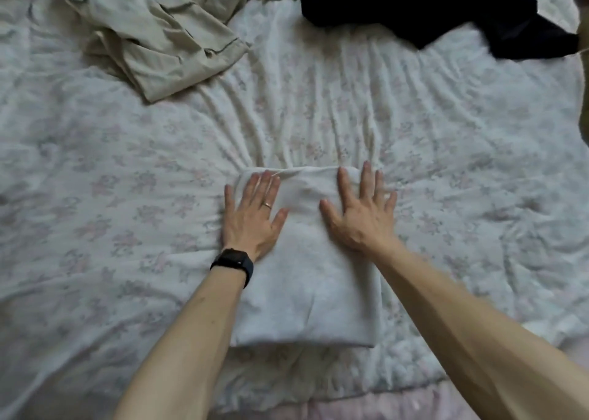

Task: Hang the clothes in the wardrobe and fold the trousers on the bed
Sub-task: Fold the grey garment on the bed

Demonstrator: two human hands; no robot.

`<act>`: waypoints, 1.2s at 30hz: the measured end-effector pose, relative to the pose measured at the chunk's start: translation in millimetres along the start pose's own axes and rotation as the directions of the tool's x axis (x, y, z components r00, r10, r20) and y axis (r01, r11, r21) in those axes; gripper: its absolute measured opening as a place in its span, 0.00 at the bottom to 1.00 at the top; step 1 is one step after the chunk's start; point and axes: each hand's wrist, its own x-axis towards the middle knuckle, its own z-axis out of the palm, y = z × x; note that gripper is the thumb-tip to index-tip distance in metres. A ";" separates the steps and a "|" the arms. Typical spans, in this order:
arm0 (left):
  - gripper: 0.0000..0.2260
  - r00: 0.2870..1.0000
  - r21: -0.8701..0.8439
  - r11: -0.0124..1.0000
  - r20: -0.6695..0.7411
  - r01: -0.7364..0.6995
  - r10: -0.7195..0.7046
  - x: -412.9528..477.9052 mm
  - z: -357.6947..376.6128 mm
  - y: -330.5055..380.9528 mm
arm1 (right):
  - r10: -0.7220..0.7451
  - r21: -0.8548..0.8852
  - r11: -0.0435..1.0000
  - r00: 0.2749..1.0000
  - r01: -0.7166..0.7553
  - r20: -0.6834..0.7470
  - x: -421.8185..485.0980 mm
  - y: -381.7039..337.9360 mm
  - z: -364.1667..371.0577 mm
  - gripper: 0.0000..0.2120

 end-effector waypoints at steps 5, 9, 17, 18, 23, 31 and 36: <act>0.33 0.990 -0.293 0.946 0.020 0.140 -0.140 -92.4 1.9 2.3 | 0.060 0.252 0.967 0.997 -0.047 -0.044 -111.1 3.1 32.1 0.44; 0.33 0.897 -0.626 0.652 0.208 0.428 -0.390 -160.1 -8.1 15.0 | 0.191 0.520 0.840 0.981 -0.154 -0.017 -181.9 6.2 45.3 0.43; 0.29 0.835 -0.743 0.415 0.358 0.526 -0.418 -158.8 -15.9 -4.1 | -0.023 0.395 0.918 0.999 0.037 -0.040 -184.7 33.0 41.9 0.44; 0.29 0.833 -0.729 0.433 0.356 0.531 -0.424 -161.8 -13.3 -5.4 | -0.067 0.353 0.932 0.996 0.083 -0.058 -186.1 33.7 44.0 0.43; 0.28 0.834 -0.675 0.505 0.339 0.538 -0.434 -162.0 4.3 -8.0 | -0.055 0.224 0.973 0.998 0.055 -0.008 -188.5 36.2 60.7 0.39; 0.35 0.927 -0.857 0.389 0.234 0.338 -0.292 -117.0 -31.3 -17.4 | -0.005 0.692 0.717 0.993 -0.078 0.117 -143.0 42.4 21.6 0.43; 0.32 0.977 -0.846 0.491 0.151 0.206 -0.150 -89.9 -36.5 -27.2 | -0.109 0.658 0.752 0.974 -0.049 0.198 -100.3 36.3 -7.3 0.47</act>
